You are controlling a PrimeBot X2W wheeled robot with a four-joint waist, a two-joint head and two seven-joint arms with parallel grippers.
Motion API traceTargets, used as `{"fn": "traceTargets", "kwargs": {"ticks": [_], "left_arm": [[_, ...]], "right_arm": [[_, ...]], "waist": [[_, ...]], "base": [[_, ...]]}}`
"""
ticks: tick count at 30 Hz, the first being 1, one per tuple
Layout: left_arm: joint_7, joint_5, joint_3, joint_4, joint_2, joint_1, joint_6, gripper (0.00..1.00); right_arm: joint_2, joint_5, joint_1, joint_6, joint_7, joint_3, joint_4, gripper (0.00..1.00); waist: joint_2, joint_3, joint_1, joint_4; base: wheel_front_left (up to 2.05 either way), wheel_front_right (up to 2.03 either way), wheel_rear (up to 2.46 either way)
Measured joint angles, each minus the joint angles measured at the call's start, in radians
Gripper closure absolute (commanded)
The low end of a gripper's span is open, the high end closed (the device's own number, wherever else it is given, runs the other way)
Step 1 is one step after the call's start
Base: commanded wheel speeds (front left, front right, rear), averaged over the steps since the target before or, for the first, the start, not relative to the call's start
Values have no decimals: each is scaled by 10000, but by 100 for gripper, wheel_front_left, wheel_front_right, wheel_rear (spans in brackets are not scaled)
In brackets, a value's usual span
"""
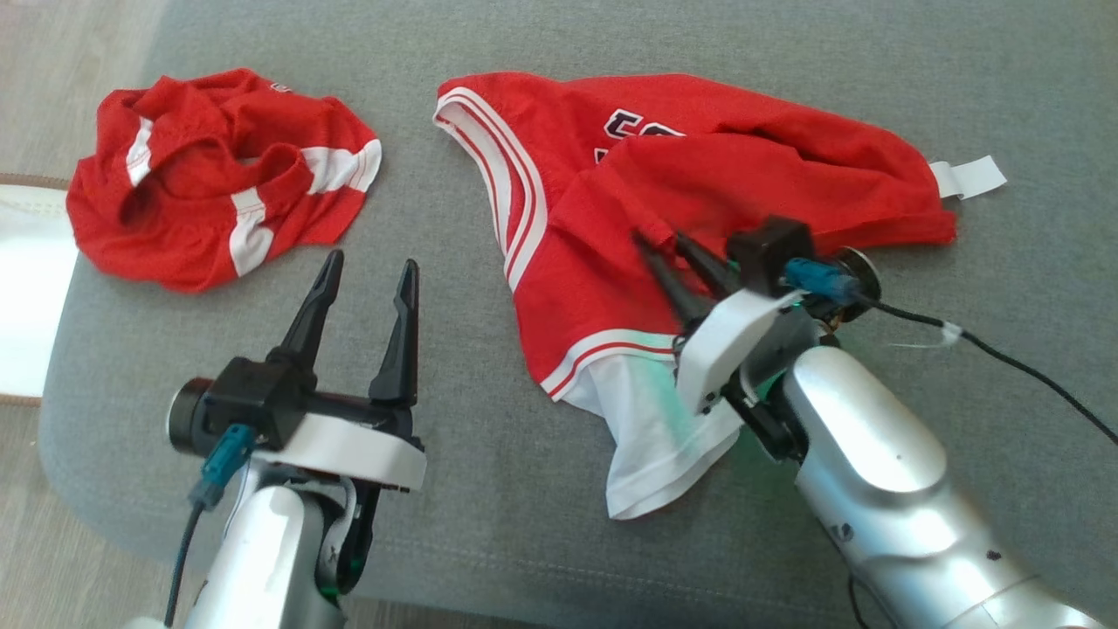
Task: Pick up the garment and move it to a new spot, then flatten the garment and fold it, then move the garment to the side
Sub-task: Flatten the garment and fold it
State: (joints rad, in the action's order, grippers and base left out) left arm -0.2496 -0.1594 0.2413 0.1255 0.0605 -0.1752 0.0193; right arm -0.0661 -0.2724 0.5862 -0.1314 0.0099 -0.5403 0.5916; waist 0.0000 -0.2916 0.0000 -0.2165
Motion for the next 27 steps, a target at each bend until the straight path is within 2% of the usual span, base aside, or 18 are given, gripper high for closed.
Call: {"fn": "traceTargets", "kwargs": {"ticks": [4,8,13,17,21,24,27], "left_arm": [[0,8,-86,-15,-15,1,-6,0],[0,161,-286,-59,-21,3,-2,0],[0,244,-343,-102,-19,3,81,0],[0,282,-385,-128,-21,2,90,0],[0,370,-435,-134,-21,0,169,0],[0,437,-487,-132,-21,-10,242,0],[0,437,-522,-130,-21,-27,261,0]], "right_arm": [[-6,-84,2,0,-476,433,138,100],[-117,88,-68,0,-731,1386,-230,100],[-915,470,-709,0,-642,3064,-1425,100],[-1279,681,-1731,0,38,4265,-2447,100],[-1304,901,-2729,0,991,5072,-3779,100],[-1225,1064,-3521,0,1664,5657,-4748,100],[-853,1131,-4457,0,2105,6011,-5446,100]], "waist": [[0,9,0,164],[0,26,0,477],[0,32,0,962],[0,47,0,1327],[0,6,0,1604],[0,-63,0,1715],[0,-120,0,1770]], "base": [[0,0,0],[0,0,0],[0,0,0],[0,0,0],[0,0,0],[0,0,0],[0,0,0]]}}
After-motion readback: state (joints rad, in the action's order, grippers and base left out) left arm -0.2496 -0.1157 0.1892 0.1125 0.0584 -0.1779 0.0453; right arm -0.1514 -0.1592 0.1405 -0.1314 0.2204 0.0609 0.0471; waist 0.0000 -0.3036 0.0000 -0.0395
